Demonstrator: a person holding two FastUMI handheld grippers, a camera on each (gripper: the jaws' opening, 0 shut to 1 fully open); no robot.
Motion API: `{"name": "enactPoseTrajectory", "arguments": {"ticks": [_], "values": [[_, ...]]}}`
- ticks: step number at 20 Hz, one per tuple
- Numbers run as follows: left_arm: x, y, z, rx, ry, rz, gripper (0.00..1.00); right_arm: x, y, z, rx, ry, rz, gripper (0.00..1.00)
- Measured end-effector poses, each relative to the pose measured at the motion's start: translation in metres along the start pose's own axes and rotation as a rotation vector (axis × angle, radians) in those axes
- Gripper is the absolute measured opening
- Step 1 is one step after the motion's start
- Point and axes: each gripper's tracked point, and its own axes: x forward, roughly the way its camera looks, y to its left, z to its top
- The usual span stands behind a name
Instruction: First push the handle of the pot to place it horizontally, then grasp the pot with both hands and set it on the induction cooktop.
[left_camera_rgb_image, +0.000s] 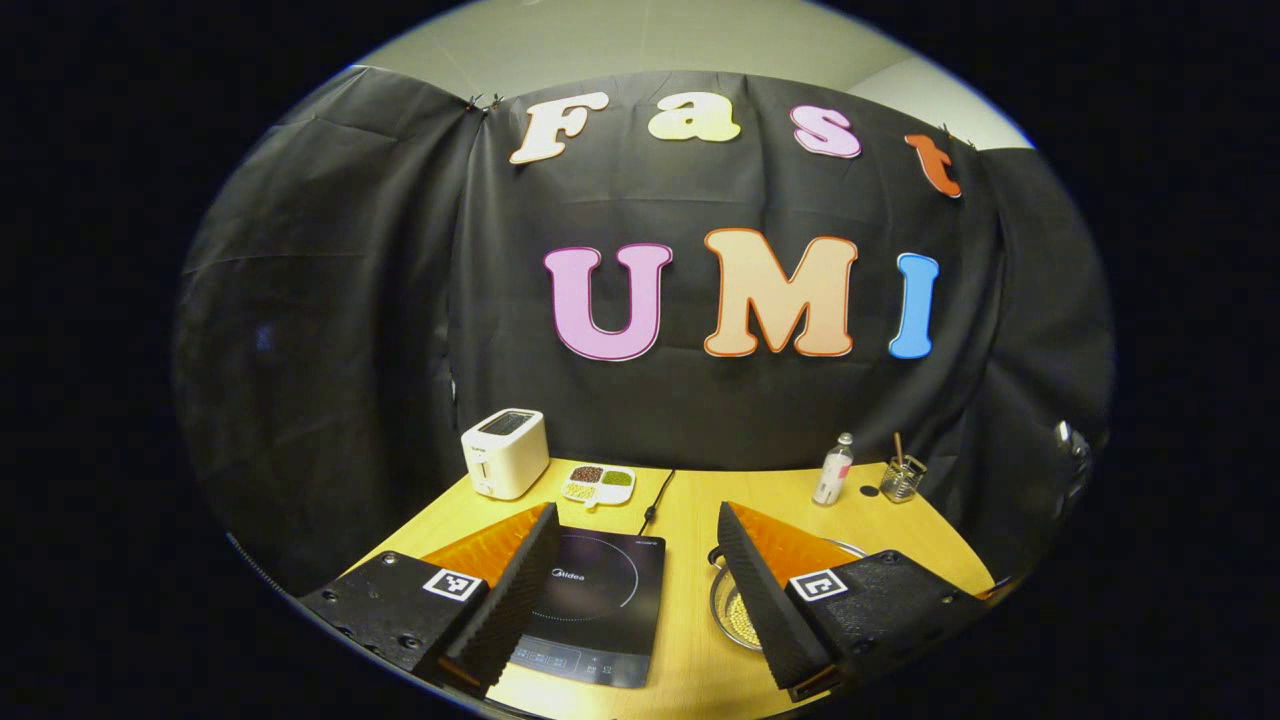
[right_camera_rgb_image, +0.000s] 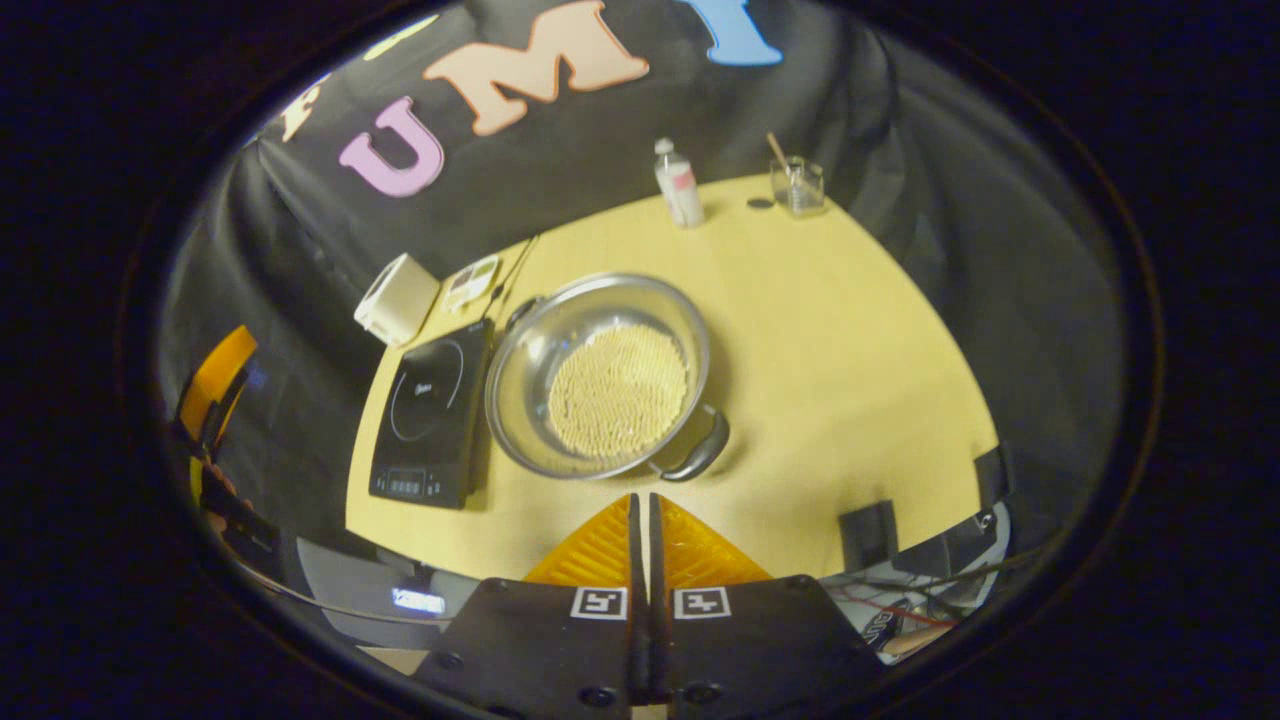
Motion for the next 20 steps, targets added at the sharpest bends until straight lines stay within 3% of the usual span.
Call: {"name": "enactPoseTrajectory", "arguments": {"ticks": [11, 20], "values": [[0.017, -0.017, -0.014, 0.016, 0.045, 0.126, 0.93, 0.071, 0.007, -0.035, 0.022, 0.342, 0.125, 0.00], [0.018, -0.040, -0.033, -0.005, 0.107, 0.150, 0.96, 0.103, -0.011, -0.023, 0.082, 0.409, 0.113, 0.03]]}}
